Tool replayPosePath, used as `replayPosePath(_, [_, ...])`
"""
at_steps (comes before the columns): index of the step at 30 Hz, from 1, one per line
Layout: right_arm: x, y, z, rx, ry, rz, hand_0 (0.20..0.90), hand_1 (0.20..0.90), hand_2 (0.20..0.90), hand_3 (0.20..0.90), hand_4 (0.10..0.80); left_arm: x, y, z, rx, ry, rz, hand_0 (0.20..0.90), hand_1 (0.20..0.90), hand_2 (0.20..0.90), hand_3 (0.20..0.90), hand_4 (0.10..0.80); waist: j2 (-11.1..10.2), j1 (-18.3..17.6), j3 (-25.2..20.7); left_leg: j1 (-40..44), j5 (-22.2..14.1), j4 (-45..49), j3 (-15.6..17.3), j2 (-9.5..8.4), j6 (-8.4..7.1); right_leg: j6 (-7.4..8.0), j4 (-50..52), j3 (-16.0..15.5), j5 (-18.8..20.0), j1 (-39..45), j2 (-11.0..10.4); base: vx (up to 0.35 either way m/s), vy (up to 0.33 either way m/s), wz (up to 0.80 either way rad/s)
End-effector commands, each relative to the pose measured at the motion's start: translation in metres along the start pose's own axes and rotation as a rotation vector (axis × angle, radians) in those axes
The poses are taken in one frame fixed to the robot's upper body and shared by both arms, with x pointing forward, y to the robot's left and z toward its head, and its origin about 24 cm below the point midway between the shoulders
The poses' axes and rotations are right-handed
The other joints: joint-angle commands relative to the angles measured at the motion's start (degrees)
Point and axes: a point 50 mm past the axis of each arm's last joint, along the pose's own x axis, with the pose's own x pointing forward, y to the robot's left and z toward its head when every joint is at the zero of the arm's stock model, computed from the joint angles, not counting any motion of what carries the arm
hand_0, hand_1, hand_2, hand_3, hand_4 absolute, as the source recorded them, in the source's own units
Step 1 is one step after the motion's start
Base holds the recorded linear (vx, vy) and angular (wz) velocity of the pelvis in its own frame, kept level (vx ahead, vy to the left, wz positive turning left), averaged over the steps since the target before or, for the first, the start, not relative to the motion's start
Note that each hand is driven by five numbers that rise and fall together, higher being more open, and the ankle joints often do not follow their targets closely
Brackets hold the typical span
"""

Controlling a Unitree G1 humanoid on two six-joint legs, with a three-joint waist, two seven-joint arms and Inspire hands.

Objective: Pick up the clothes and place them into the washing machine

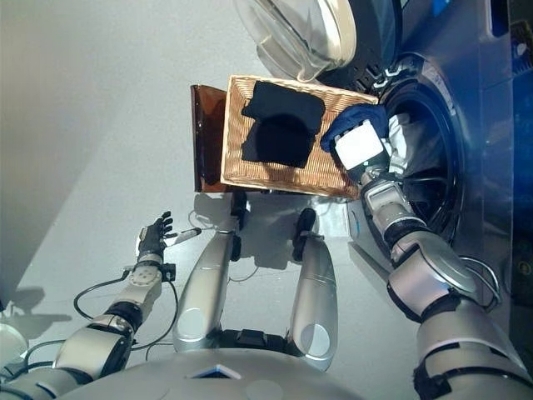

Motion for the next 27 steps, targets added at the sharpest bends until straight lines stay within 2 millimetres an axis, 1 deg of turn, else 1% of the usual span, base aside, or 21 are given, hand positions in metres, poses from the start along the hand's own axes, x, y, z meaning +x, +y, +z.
replayPosePath(1, [0.010,-0.026,-0.048,-0.065,0.187,-0.105,0.900,0.900,0.900,0.900,0.800,0.000,0.026,-0.003,0.028,-0.029,0.088,0.900,0.900,0.900,0.900,0.800,0.2,0.7,-3.1,-3.4,-8.3,9.8,2.4,-2.21,-0.92,1.35,-9.1,1.1,6.2,0.5,2.0,-0.032,-0.034,0.04])
replayPosePath(2, [0.010,-0.025,-0.053,-0.069,0.211,-0.088,0.900,0.900,0.900,0.900,0.800,0.000,0.027,-0.001,0.026,-0.040,0.090,0.900,0.900,0.900,0.900,0.800,0.6,0.9,-2.7,-4.1,-8.1,10.0,2.3,-2.29,-0.89,1.28,-8.9,0.9,6.1,-0.2,1.9,-0.023,-0.025,0.04])
replayPosePath(4, [0.009,-0.023,-0.055,-0.071,0.219,-0.080,0.900,0.900,0.900,0.900,0.800,0.001,0.027,0.001,0.022,-0.047,0.087,0.900,0.900,0.900,0.900,0.800,0.8,1.0,-2.6,-4.2,-8.0,9.9,2.3,-2.35,-0.88,1.30,-8.7,0.8,6.0,-0.4,1.9,0.041,-0.025,0.06])
replayPosePath(5, [0.009,-0.023,-0.058,-0.076,0.230,-0.067,0.900,0.900,0.900,0.900,0.800,0.001,0.026,0.003,0.017,-0.058,0.086,0.900,0.900,0.900,0.900,0.800,1.1,1.3,-2.5,-3.8,-9.8,10.4,2.0,-2.19,-1.07,1.55,-7.6,1.0,4.0,-0.2,2.0,0.101,-0.034,0.07])
replayPosePath(6, [0.009,-0.023,-0.061,-0.074,0.240,-0.066,0.900,0.900,0.900,0.900,0.800,0.001,0.027,0.003,0.016,-0.058,0.085,0.900,0.900,0.900,0.900,0.800,1.3,1.4,-2.3,-4.0,-9.7,10.4,1.9,-2.27,-1.08,1.54,-7.5,0.9,3.9,-0.4,2.0,0.099,-0.036,0.09])
replayPosePath(7, [0.010,-0.027,-0.067,-0.076,0.258,-0.071,0.900,0.900,0.900,0.900,0.800,0.001,0.026,0.003,0.013,-0.053,0.082,0.900,0.900,0.900,0.900,0.800,1.6,1.6,-1.8,-4.7,-9.6,10.7,1.8,-2.31,-1.11,1.48,-6.8,0.9,3.7,-1.2,2.0,-0.001,-0.020,0.08])
replayPosePath(8, [0.010,-0.027,-0.067,-0.076,0.259,-0.071,0.900,0.900,0.900,0.900,0.800,0.001,0.026,0.003,0.013,-0.053,0.082,0.900,0.900,0.900,0.900,0.800,1.6,1.6,-1.8,-4.7,-9.6,10.7,1.8,-2.31,-1.11,1.48,-6.8,0.9,3.6,-1.2,2.0,-0.006,-0.026,0.11])
replayPosePath(9, [0.010,-0.031,-0.075,-0.074,0.281,-0.083,0.900,0.900,0.900,0.900,0.800,0.002,0.025,0.007,0.007,-0.067,0.079,0.900,0.900,0.900,0.900,0.800,1.8,1.7,-1.3,-5.6,-9.3,10.8,1.6,-2.63,-1.08,1.38,-6.2,0.9,3.6,-2.1,1.9,-0.003,-0.016,0.07])
replayPosePath(13, [0.010,-0.032,-0.079,-0.070,0.298,-0.080,0.900,0.900,0.900,0.900,0.800,0.002,0.022,0.009,0.006,-0.077,0.072,0.900,0.900,0.900,0.900,0.800,2.2,1.9,-1.0,-6.1,-9.0,10.5,1.5,-2.79,-1.02,1.39,-5.9,0.8,3.6,-2.8,1.7,0.000,-0.015,0.06])
replayPosePath(15, [0.013,-0.040,-0.083,-0.076,0.308,-0.105,0.900,0.900,0.900,0.900,0.800,0.001,0.020,0.011,-0.002,-0.089,0.064,0.900,0.900,0.900,0.900,0.800,2.6,2.0,-0.4,-7.3,-8.4,10.4,1.0,-3.12,-1.03,1.31,-5.1,0.5,3.2,-3.9,1.4,0.003,-0.035,0.08])
replayPosePath(18, [0.013,-0.042,-0.083,-0.071,0.311,-0.120,0.900,0.900,0.900,0.900,0.800,0.001,0.019,0.011,-0.004,-0.091,0.064,0.900,0.900,0.900,0.900,0.800,2.7,2.0,-0.5,-7.7,-8.5,10.4,0.7,-3.31,-1.08,1.24,-4.6,0.4,2.9,-4.3,1.5,0.012,-0.021,0.07])
replayPosePath(22, [0.016,-0.051,-0.085,-0.070,0.321,-0.163,0.900,0.900,0.900,0.900,0.800,0.000,0.019,0.011,-0.005,-0.098,0.068,0.900,0.900,0.900,0.900,0.800,3.0,2.2,-0.9,-8.9,-8.4,11.0,0.4,-3.57,-1.30,0.94,-3.3,0.1,2.4,-5.5,1.4,0.002,-0.015,0.09])
replayPosePath(27, [0.016,-0.054,-0.088,-0.066,0.350,-0.196,0.900,0.900,0.900,0.900,0.800,0.000,0.019,0.014,-0.014,-0.114,0.078,0.900,0.900,0.900,0.900,0.800,3.0,2.3,-1.0,-10.6,-8.4,11.7,0.0,-3.55,-1.44,0.85,-2.6,-0.1,2.1,-7.0,1.3,-0.018,-0.018,0.07])
